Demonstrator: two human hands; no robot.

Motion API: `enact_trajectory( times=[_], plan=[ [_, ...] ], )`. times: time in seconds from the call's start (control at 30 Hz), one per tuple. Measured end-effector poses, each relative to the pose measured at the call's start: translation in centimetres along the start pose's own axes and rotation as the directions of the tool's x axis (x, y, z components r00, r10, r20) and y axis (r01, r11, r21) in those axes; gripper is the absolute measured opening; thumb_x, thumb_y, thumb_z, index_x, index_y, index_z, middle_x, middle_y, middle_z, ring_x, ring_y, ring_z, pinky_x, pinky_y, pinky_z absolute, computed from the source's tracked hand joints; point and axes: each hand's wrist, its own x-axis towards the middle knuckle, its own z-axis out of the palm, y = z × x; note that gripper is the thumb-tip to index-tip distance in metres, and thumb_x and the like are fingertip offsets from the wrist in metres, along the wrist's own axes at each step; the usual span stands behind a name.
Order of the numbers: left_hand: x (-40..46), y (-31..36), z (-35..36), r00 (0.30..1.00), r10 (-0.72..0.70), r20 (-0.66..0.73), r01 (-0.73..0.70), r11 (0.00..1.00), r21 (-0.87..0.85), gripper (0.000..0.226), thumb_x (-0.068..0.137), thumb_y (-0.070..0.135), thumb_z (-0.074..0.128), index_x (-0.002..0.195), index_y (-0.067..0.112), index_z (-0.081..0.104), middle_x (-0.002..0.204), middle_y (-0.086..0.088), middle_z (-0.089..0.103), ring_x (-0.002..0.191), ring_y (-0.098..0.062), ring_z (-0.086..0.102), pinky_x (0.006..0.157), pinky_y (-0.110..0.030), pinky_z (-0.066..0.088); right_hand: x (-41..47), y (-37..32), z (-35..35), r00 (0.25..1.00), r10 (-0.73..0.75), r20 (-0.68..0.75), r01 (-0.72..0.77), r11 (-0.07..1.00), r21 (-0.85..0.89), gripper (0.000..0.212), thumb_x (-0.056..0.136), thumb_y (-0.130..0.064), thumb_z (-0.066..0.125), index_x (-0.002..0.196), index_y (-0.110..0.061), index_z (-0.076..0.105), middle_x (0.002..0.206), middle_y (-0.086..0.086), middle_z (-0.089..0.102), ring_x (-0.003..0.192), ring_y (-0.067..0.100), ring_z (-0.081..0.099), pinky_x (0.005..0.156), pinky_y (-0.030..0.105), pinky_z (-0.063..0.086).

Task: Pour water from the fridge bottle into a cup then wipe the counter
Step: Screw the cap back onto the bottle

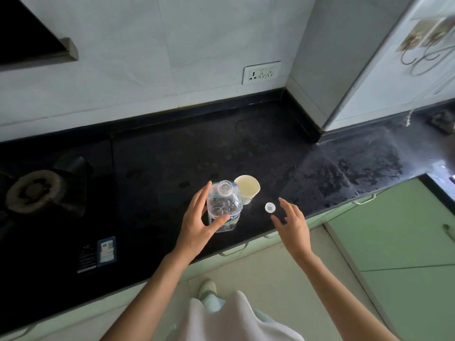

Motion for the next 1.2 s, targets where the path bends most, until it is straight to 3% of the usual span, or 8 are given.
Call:
enact_trajectory(
  times=[0.17,0.3,0.57,0.67,0.8,0.87,1.03,1.2],
  plan=[
    [0.0,0.0,-0.1,1.0,0.006,-0.009,-0.007,1.0,-0.023,0.081,0.075,0.032,0.078,0.144,0.029,0.037,0.144,0.007,0.043,0.133,-0.01,0.043,0.101,-0.043,0.048,2.2,0.7,0.6,0.996,-0.016,0.084,0.032,0.982,-0.184,0.046,0.088,-0.028,0.067,0.13,-0.016,0.054,0.127,0.0,0.056,0.118,0.023,0.047,0.072,0.031,0.046],
    [0.0,0.3,-0.2,1.0,0.008,-0.01,-0.008,1.0,-0.022,0.079,0.073,0.031,0.078,0.141,0.037,0.038,0.143,0.008,0.045,0.132,-0.008,0.045,0.1,-0.039,0.05,3.8,0.6,1.6,0.98,0.004,0.2,0.053,0.958,-0.281,0.048,0.09,-0.032,0.064,0.134,-0.016,0.052,0.13,-0.001,0.052,0.121,0.02,0.043,0.076,0.031,0.048],
    [0.1,0.2,-0.2,1.0,-0.008,0.006,0.008,1.0,-0.014,0.081,0.075,0.028,0.079,0.144,0.031,0.037,0.143,0.008,0.044,0.132,-0.006,0.044,0.1,-0.038,0.049,4.2,1.3,2.6,0.986,-0.006,0.168,0.055,0.956,-0.29,0.029,0.093,-0.024,0.058,0.121,-0.016,0.062,0.118,0.0,0.057,0.11,0.02,0.05,0.071,0.031,0.048],
    [0.1,0.1,-0.2,1.0,-0.006,0.008,0.006,1.0,-0.013,0.081,0.075,0.029,0.079,0.145,0.028,0.037,0.144,0.008,0.044,0.132,-0.007,0.044,0.101,-0.038,0.049,4.0,1.3,2.0,0.991,0.013,0.13,0.017,0.975,-0.221,0.026,0.088,-0.018,0.063,0.114,-0.015,0.066,0.111,0.002,0.059,0.097,0.023,0.057,0.068,0.029,0.045],
    [0.0,0.2,-0.1,1.0,-0.006,-0.013,0.006,0.999,-0.035,0.08,0.074,0.027,0.079,0.143,0.033,0.039,0.142,0.01,0.045,0.131,-0.008,0.045,0.101,-0.037,0.049,4.0,-1.4,-1.5,0.995,0.103,-0.015,-0.101,0.988,0.116,0.021,0.083,-0.016,0.067,0.105,-0.02,0.07,0.108,-0.001,0.06,0.083,0.019,0.062,0.077,0.032,0.049],
    [0.0,0.1,0.0,1.0,-0.003,-0.022,0.002,0.999,-0.041,0.079,0.075,0.025,0.08,0.142,0.035,0.039,0.141,0.01,0.046,0.131,-0.01,0.046,0.101,-0.038,0.049,4.0,-4.0,-3.9,0.998,0.055,-0.038,-0.044,0.972,0.231,0.019,0.083,-0.016,0.069,0.101,-0.022,0.071,0.105,-0.006,0.061,0.083,0.014,0.065,0.079,0.028,0.053],
    [0.1,0.0,-0.1,1.0,0.019,-0.015,-0.019,0.999,-0.028,0.078,0.075,0.037,0.079,0.142,0.035,0.039,0.14,0.013,0.046,0.131,-0.01,0.046,0.099,-0.036,0.05,3.0,-11.3,-7.5,0.953,-0.294,0.065,0.255,0.903,0.344,0.031,0.079,-0.005,0.074,0.107,-0.015,0.07,0.103,-0.003,0.063,0.084,0.008,0.066,0.073,0.014,0.054],
    [0.2,-0.1,-0.2,1.0,0.014,-0.003,-0.014,1.0,-0.006,0.078,0.077,0.032,0.079,0.143,0.035,0.038,0.141,0.013,0.045,0.131,-0.003,0.044,0.099,-0.034,0.05,3.7,-15.6,-7.3,0.865,-0.45,0.222,0.409,0.889,0.206,0.036,0.079,-0.013,0.075,0.114,-0.017,0.066,0.102,-0.008,0.062,0.074,0.003,0.061,0.069,0.01,0.05]
  ],
)
